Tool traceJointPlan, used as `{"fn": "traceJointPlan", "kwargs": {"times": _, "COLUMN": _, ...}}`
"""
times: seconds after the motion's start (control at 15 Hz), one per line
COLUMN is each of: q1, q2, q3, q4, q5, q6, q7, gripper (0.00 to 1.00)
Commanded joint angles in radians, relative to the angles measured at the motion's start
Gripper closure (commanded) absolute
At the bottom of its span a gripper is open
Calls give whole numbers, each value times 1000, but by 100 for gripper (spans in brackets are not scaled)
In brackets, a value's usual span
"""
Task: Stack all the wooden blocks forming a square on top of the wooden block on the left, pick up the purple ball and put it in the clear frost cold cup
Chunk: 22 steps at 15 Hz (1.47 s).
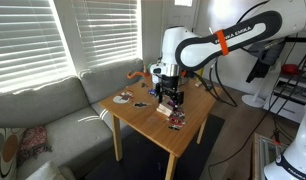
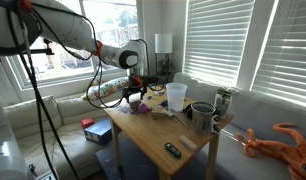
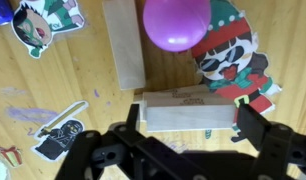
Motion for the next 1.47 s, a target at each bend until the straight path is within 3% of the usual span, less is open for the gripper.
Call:
{"fn": "traceJointPlan", "kwargs": {"times": 0.0, "q1": -13, "q2": -8, "q3": 12, "q4": 12, "q5": -40, "q6": -15, "q7": 30, "gripper": 0}}
{"fn": "traceJointPlan", "kwargs": {"times": 0.33, "q1": -26, "q2": -33, "q3": 4, "q4": 6, "q5": -9, "q6": -14, "q7": 108, "gripper": 0}}
{"fn": "traceJointPlan", "kwargs": {"times": 0.93, "q1": -85, "q2": -135, "q3": -41, "q4": -66, "q5": 37, "q6": 9, "q7": 471, "gripper": 0}}
{"fn": "traceJointPlan", "kwargs": {"times": 1.27, "q1": -113, "q2": -185, "q3": -80, "q4": -132, "q5": 16, "q6": 47, "q7": 510, "gripper": 0}}
{"fn": "traceJointPlan", "kwargs": {"times": 1.4, "q1": -109, "q2": -144, "q3": -84, "q4": -87, "q5": 15, "q6": 19, "q7": 482, "gripper": 0}}
